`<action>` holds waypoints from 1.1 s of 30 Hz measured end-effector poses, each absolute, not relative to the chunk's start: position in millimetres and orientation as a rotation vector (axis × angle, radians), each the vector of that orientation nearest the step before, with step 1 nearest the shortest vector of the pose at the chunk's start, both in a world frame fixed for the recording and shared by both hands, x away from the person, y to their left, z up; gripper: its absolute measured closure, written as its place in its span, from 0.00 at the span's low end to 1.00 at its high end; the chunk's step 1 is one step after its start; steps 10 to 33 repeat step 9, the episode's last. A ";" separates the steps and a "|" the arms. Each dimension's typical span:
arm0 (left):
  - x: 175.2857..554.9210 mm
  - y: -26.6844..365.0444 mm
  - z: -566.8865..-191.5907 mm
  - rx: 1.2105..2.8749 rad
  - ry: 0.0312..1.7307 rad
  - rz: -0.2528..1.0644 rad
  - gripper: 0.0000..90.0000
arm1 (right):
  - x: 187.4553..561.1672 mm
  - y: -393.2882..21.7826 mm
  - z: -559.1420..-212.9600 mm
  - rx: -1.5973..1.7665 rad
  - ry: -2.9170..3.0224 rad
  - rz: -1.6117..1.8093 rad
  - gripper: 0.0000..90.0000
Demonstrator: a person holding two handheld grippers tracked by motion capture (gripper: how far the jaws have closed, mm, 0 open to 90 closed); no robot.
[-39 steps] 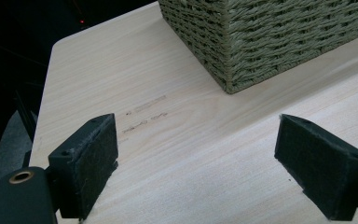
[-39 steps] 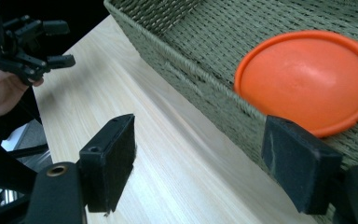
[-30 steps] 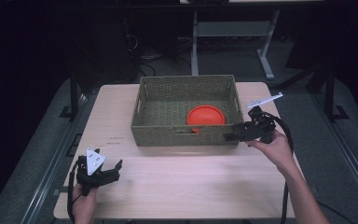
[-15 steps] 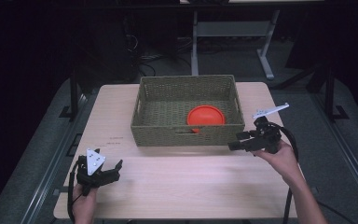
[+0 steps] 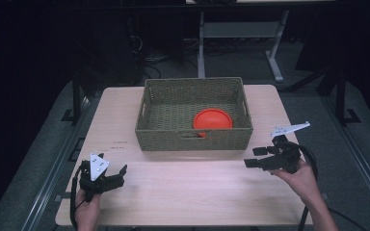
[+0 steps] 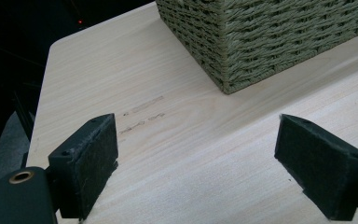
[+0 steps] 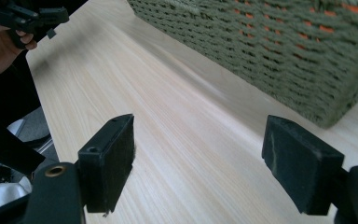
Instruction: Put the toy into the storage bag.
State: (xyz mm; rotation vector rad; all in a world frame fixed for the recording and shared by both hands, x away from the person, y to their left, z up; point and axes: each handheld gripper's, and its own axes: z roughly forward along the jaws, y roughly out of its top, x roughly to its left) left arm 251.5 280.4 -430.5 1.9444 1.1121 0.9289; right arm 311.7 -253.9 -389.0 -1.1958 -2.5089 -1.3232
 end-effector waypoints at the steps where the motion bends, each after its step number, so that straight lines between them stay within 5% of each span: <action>1: 251.1 280.2 -430.1 1.942 1.113 0.923 0.14 | 309.4 -255.6 -391.0 -1.198 -2.518 -1.329 0.28; 9: 251.1 279.1 -428.2 1.916 1.102 0.867 0.14 | 280.5 -261.3 -416.9 -1.240 -2.476 -1.497 0.25; 33: 251.1 279.1 -428.2 1.916 1.102 0.867 0.14 | 280.5 -261.3 -416.9 -1.240 -2.476 -1.497 0.25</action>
